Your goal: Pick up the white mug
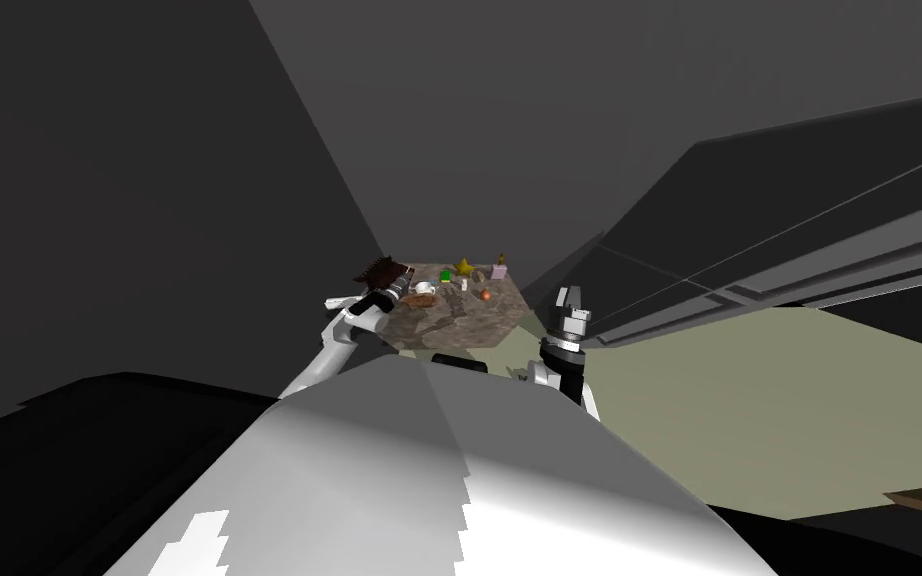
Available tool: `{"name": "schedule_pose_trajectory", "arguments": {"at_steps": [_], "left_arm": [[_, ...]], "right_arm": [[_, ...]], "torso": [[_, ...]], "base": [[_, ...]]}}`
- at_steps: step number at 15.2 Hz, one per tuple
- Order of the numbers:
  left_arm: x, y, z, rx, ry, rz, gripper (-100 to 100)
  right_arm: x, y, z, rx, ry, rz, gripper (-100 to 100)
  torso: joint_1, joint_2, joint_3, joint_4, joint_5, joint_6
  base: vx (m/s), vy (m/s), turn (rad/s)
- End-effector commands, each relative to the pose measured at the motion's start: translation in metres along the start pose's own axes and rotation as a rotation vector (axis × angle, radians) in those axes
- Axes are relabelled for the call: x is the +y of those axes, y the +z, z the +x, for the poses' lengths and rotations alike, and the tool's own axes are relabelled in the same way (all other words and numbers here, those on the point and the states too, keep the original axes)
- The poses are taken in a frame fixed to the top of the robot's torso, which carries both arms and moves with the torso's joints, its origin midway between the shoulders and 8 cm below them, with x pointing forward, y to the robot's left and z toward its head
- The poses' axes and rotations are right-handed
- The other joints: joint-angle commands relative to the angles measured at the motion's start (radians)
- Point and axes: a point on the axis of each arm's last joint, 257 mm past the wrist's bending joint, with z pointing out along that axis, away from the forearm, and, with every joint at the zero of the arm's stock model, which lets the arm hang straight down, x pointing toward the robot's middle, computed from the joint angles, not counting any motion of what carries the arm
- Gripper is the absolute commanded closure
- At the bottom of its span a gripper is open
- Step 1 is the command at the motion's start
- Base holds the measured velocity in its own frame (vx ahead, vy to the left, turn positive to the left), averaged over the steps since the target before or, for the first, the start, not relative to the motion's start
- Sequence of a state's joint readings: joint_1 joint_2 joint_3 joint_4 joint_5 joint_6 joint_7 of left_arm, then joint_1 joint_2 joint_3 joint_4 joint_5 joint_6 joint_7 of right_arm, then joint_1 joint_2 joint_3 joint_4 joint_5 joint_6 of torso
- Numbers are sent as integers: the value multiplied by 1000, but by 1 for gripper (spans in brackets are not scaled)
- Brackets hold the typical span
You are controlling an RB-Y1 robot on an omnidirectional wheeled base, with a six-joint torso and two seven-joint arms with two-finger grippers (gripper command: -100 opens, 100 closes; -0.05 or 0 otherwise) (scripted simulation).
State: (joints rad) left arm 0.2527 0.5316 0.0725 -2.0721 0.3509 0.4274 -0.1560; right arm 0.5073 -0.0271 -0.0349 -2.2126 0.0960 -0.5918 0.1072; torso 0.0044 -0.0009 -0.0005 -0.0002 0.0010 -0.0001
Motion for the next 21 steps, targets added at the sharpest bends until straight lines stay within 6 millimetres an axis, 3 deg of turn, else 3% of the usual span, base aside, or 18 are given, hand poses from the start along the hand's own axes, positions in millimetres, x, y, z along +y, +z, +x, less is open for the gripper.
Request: {"name": "schedule_pose_trajectory", "arguments": {"at_steps": [1, 9, 21], "left_arm": [[5, 1, -1, 6, 0, -25, -100], [37, 7, -9, 63, -8, -185, -100], [81, 0, -18, 123, -18, -408, -100]], "right_arm": [[0, 0, 0, 0, 0, 0, 0], [0, 0, 0, 0, 0, 0, 0], [0, 0, 0, 0, 0, 0, 0]], "torso": [[0, 0, 0, 0, 0, 0], [0, 0, 0, 0, 0, 0], [-1, -1, -1, 0, 0, 0]], "base": [[-13, 32, 24], [-16, 49, -170], [-17, 39, -143]]}}
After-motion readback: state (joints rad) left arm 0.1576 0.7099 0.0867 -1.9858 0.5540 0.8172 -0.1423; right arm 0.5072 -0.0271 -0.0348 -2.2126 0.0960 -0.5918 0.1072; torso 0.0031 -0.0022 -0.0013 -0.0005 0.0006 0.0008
